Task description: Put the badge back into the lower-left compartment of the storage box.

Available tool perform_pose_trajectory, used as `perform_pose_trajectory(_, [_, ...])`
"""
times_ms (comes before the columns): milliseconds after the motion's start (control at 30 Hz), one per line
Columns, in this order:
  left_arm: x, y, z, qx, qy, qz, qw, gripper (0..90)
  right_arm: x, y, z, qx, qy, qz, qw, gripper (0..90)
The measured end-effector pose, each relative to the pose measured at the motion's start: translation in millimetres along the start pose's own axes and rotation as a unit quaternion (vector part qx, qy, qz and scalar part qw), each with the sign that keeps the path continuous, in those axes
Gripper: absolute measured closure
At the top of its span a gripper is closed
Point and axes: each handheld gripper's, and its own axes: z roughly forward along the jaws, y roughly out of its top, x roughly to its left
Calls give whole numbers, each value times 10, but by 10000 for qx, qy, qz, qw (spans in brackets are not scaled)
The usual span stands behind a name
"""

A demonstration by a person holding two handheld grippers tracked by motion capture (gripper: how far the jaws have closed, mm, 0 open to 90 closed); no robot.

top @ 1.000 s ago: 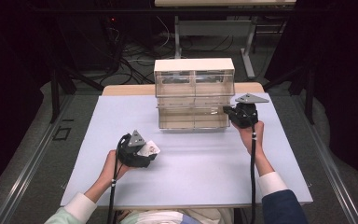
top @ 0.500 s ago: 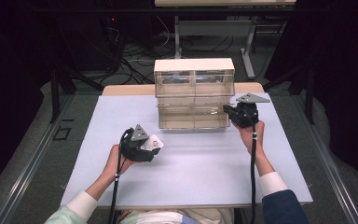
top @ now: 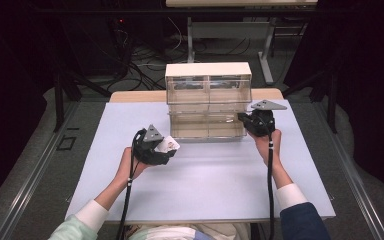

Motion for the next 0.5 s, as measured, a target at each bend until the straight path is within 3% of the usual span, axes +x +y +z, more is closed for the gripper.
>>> perform_pose_trajectory(333, [-59, 45, 119, 122, -16, 136, 9998, 337, 6, -11, 11, 49, 41, -22, 10000, 900])
perform_pose_trajectory(500, [-73, 85, 110, 25, -2, 126, 9999, 337, -6, -16, 6, 42, 36, -10, 10000, 900])
